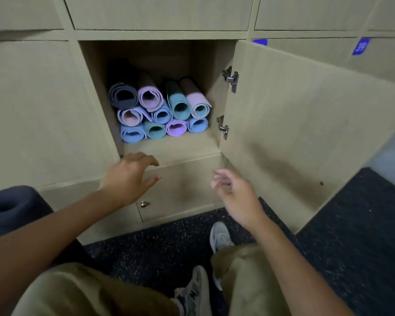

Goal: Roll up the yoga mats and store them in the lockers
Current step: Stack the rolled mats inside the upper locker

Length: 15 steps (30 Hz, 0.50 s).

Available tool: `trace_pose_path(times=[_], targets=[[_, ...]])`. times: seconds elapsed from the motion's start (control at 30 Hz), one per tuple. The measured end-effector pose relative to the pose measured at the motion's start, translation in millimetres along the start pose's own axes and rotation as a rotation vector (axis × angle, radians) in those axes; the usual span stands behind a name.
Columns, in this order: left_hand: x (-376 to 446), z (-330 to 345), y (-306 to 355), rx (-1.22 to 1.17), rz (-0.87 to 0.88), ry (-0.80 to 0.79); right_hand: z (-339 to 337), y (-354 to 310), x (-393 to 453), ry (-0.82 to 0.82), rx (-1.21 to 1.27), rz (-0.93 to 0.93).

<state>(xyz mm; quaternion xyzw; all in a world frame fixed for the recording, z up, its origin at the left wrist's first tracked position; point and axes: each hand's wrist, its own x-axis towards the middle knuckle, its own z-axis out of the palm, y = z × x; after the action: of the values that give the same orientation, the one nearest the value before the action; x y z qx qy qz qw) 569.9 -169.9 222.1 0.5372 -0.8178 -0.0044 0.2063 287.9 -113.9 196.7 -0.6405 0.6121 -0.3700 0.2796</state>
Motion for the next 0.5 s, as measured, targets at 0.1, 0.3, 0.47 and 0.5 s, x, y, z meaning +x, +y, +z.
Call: trace_pose_path(times=[0.1, 0.3, 0.47, 0.5], targets=[[-49, -4, 7, -0.056, -0.054, -0.026, -33, -2, -30, 0.073, -0.224, -0.040], [-118, -10, -3, 0.010, -0.124, -0.180, -76, -2, -70, 0.328, -0.643, -0.177], [-159, -3, -35, 0.222, -0.148, -0.326, -102, 10, -84, 0.428, -0.810, -0.168], [-167, -1, -40, 0.248, -0.162, -0.356, -108, 12, -86, 0.450, -0.826, -0.152]])
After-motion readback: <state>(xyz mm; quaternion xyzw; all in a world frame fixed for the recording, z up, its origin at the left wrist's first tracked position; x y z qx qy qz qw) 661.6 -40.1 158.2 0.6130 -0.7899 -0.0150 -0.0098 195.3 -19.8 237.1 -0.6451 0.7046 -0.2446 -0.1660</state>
